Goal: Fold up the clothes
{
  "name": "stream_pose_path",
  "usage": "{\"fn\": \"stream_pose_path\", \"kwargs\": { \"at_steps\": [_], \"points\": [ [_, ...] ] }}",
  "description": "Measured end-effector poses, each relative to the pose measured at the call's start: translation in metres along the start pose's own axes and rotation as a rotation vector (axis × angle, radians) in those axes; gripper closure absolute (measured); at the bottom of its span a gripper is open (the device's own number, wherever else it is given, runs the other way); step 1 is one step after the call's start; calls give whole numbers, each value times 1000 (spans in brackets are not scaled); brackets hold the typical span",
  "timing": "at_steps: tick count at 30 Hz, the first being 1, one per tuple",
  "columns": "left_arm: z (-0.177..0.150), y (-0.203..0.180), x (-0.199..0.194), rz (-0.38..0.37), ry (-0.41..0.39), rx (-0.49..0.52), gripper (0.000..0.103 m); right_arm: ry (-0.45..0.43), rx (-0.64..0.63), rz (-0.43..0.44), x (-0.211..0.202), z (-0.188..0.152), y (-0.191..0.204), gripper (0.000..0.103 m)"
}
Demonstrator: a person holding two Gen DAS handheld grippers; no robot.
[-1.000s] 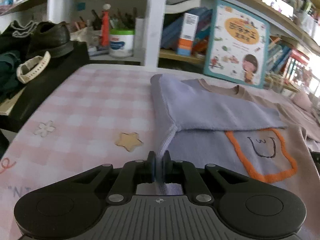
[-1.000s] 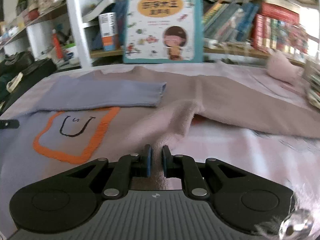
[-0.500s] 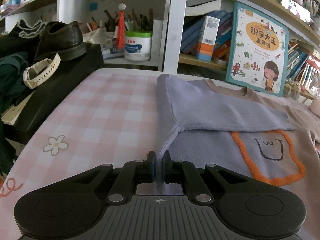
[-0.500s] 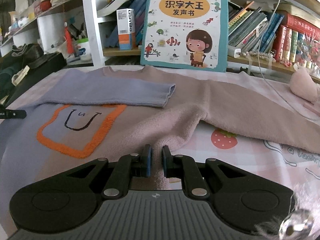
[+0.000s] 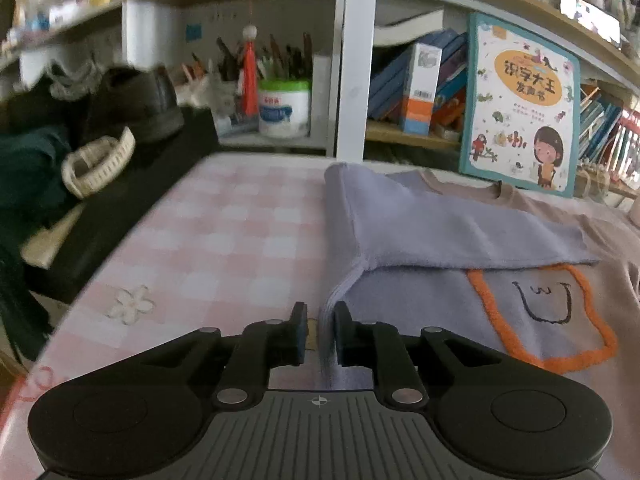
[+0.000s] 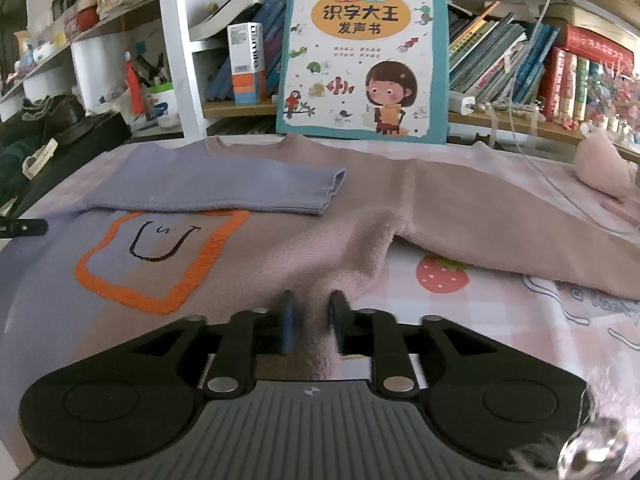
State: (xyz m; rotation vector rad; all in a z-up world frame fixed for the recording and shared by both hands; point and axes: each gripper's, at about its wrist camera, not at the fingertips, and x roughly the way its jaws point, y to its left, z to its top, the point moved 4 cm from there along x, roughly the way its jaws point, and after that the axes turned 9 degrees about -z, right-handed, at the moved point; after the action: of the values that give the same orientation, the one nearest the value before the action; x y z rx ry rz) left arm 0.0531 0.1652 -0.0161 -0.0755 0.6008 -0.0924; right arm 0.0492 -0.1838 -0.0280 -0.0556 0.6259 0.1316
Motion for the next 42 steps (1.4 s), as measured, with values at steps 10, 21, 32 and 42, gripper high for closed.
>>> {"fn": "stream_pose_path", "kwargs": {
  "at_steps": [10,21,32,42],
  "points": [
    [1,-50,-36,-35,-81,97,34,-25,49,-42,-22,-5,-24,41],
    [-7,-111,-44,-191,-94,162,27,-31,100,-143,-42,-12,-65,35],
    [-23,-152,-20,-315,-73,215,20,-34,190,-297,-54,-14,-134,28],
    [-35,-170,-10,-345,-59,289,18,1,241,-396,-49,-15,-189,27]
  ]
}}
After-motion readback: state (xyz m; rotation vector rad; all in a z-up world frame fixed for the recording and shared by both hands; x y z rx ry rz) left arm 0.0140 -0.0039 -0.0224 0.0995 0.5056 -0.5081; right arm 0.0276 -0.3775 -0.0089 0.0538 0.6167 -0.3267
